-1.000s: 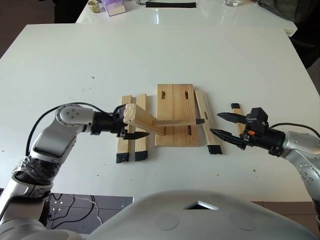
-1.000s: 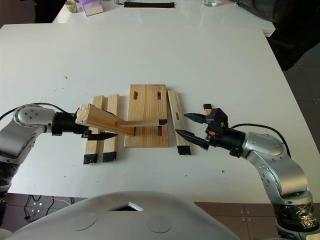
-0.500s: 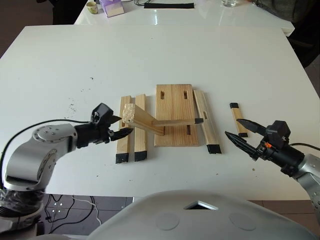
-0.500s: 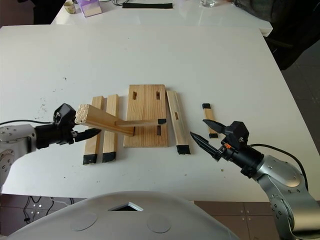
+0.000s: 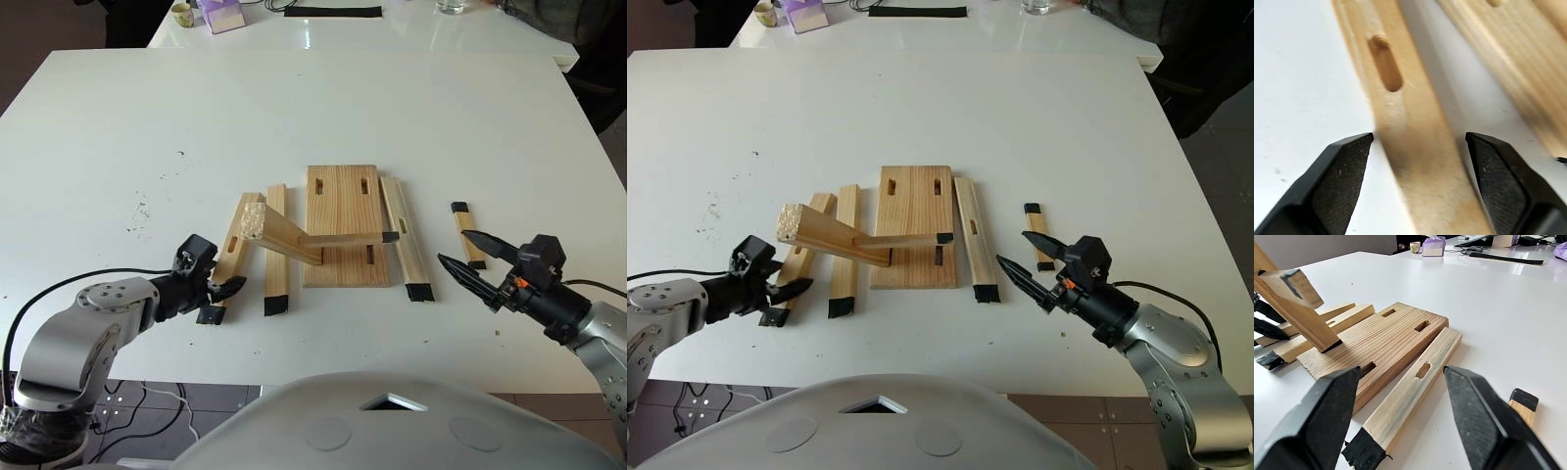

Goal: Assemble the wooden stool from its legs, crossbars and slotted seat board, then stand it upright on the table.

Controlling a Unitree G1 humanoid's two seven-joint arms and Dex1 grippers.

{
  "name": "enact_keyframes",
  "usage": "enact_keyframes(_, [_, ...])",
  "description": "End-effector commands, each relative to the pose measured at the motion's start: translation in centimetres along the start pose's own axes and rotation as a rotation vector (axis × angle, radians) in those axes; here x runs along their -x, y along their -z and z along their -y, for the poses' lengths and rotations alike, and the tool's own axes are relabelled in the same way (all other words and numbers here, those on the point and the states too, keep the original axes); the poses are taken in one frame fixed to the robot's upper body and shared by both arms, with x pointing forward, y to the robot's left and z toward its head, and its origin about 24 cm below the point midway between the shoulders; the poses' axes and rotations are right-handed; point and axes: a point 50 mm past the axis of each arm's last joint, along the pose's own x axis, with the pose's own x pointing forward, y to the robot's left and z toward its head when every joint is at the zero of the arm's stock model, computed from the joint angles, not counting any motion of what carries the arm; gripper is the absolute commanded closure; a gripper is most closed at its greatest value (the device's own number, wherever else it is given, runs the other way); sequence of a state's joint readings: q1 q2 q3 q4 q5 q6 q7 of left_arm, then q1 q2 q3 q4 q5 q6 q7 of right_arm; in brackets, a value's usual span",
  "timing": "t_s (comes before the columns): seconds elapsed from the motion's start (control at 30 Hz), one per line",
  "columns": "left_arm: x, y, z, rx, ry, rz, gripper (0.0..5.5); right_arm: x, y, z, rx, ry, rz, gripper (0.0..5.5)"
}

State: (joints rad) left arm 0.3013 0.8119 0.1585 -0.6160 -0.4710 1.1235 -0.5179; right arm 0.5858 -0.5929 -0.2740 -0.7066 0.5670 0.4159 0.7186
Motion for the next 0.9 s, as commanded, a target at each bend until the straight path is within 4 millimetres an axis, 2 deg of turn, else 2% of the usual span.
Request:
enact_keyframes(0.03, [-0.1, 2.8, -1.5, 0.074, -0.049, -0.152, 1.97, 0.0, 0.0, -0.3, 0.013, 0.013, 0.009, 2.38])
enact_keyframes(0.23, [0.5, 4.4, -1.1, 0.108, -0.005, -0.218, 1.97, -0.1, 0.5, -0.6, 0.013, 0.030, 0.002, 2.38])
enact_keyframes(0.37, [0.3, 4.5, -1.0, 0.127, 0.011, -0.191, 2.50, -0.3, 0.4, -0.5, 0.032, 0.021, -0.008, 2.38])
enact_keyframes(0.53, [-1.3, 4.5, -1.0, 0.170, -0.028, -0.148, 3.13, -0.6, -0.5, 0.8, 0.073, -0.006, -0.007, 2.38])
enact_keyframes(0.63, [-2.8, 5.5, -2.6, 0.247, -0.159, -0.157, 3.48, -1.0, -0.8, 1.5, 0.099, -0.021, -0.028, 2.38])
enact_keyframes(0.7, [-3.4, 5.7, -3.3, 0.309, -0.221, -0.133, 3.48, -1.3, -0.8, 1.8, 0.109, -0.039, -0.037, 2.38])
enact_keyframes(0.8, [-3.8, 3.4, -4.8, 0.376, -0.281, 0.014, 3.48, -1.3, -1.2, 2.1, 0.109, -0.047, -0.027, 2.38])
enact_keyframes(0.87, [-4.0, 0.0, -6.3, 0.370, -0.296, 0.223, 3.48, -1.2, -1.3, 2.5, 0.113, -0.034, -0.024, 2.38])
enact_keyframes(0.9, [-3.7, -2.5, -6.8, 0.362, -0.271, 0.366, 3.49, -1.2, -1.4, 2.8, 0.117, -0.022, -0.019, 2.38])
